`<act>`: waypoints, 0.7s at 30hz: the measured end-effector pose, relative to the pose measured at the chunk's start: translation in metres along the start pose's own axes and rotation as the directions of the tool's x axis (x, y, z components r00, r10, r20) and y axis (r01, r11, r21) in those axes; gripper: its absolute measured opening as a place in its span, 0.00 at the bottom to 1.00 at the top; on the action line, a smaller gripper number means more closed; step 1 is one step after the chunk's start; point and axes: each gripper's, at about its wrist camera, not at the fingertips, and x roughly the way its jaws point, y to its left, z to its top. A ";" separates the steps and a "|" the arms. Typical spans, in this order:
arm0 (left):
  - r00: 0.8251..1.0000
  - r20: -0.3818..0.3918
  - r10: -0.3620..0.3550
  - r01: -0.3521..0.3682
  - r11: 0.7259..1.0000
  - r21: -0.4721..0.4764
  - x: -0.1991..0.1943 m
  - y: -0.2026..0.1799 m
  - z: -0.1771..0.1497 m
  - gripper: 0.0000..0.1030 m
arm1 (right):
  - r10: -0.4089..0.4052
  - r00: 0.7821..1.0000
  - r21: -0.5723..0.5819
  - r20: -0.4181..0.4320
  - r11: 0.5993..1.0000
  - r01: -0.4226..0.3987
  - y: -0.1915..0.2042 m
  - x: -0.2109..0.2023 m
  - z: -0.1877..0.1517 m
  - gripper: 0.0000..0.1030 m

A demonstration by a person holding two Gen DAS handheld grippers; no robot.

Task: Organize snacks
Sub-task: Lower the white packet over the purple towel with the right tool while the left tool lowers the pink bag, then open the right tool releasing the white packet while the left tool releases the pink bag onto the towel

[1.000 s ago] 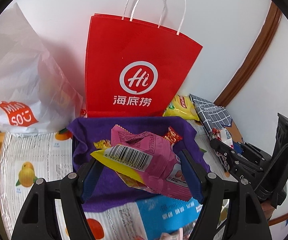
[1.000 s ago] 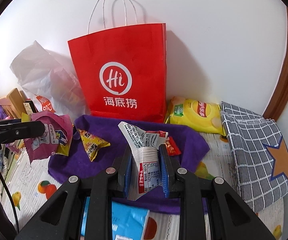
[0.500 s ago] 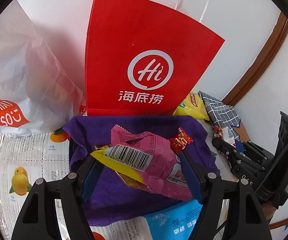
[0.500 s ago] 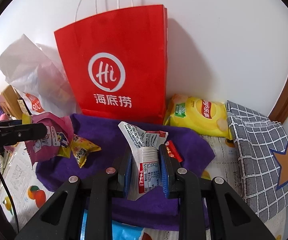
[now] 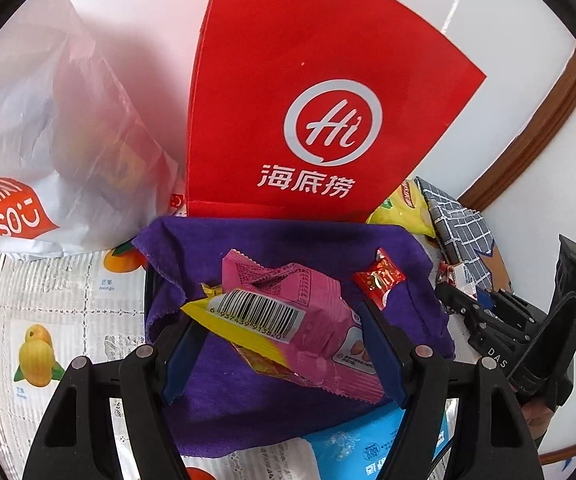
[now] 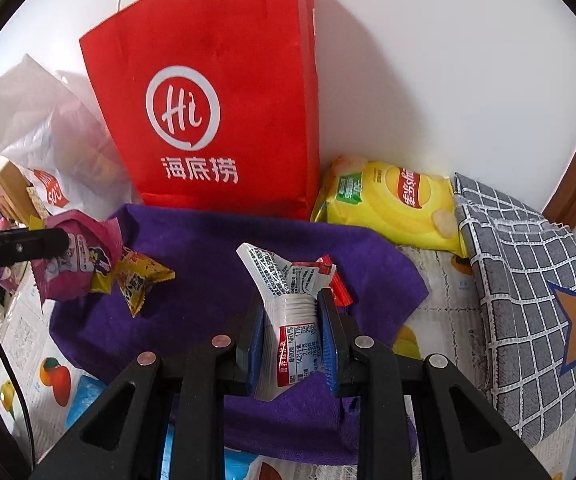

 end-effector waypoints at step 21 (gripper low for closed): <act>0.998 -0.063 0.000 0.000 1.000 -0.001 0.015 -0.001 -0.002 0.71 | 0.004 0.997 -0.041 -0.079 0.999 -0.008 0.011 0.026 -0.008 0.24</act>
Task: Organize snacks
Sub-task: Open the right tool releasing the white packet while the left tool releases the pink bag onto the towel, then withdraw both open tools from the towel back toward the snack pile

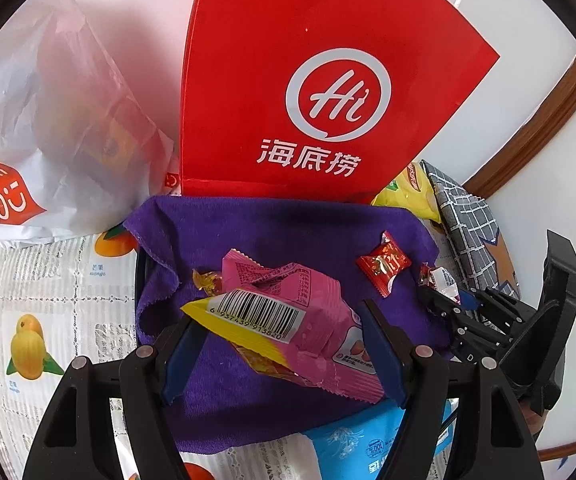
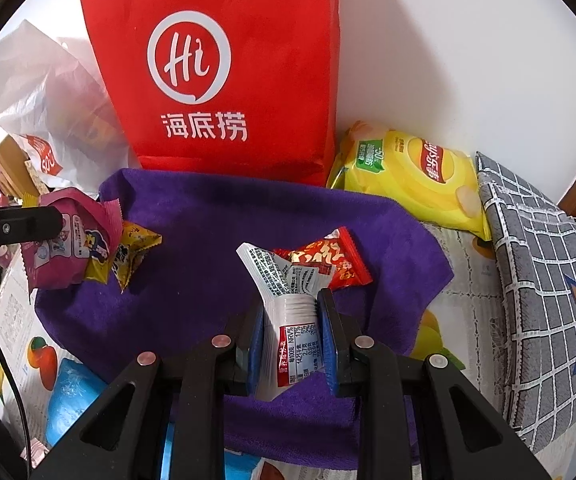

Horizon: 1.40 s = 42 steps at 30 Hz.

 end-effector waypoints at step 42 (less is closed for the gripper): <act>0.999 0.023 -0.039 0.038 0.998 0.052 -0.026 -0.016 0.002 0.76 | -0.019 0.997 0.052 0.081 0.999 0.015 0.008 -0.048 0.003 0.55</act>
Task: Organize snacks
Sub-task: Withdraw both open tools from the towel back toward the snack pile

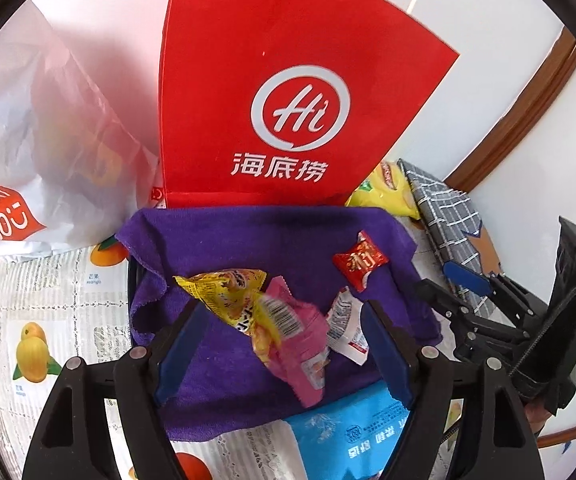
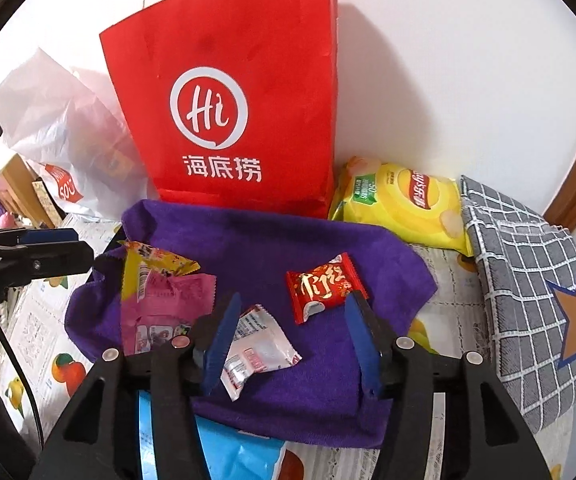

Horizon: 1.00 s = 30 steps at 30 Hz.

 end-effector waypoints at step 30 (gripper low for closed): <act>0.991 0.131 0.037 -0.051 0.993 0.109 -0.087 -0.055 -0.063 0.76 | -0.088 0.989 0.108 0.116 0.991 0.076 -0.004 -0.133 -0.091 0.77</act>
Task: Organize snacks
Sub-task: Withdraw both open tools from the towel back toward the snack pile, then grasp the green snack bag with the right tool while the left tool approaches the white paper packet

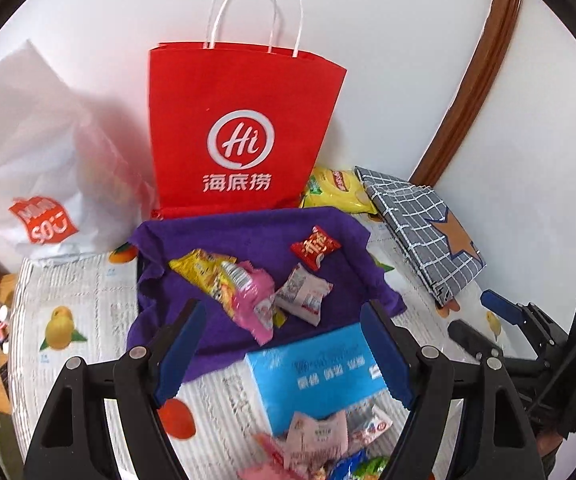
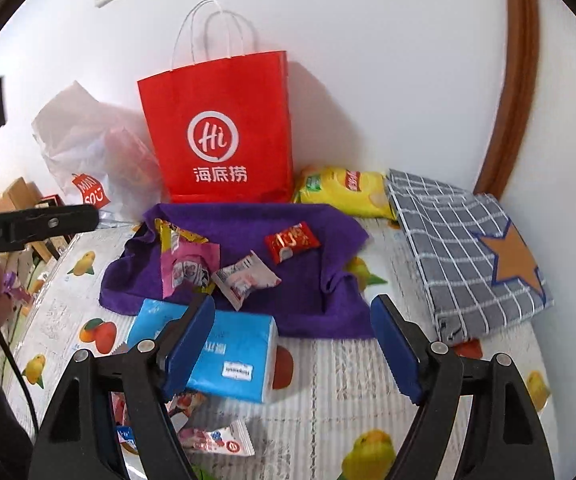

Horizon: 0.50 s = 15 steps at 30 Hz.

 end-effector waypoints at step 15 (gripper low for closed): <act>0.999 -0.044 0.026 -0.030 0.996 -0.082 -0.016 0.022 -0.060 0.75 | 0.114 0.984 -0.027 -0.137 0.993 -0.119 0.014 0.007 -0.065 0.59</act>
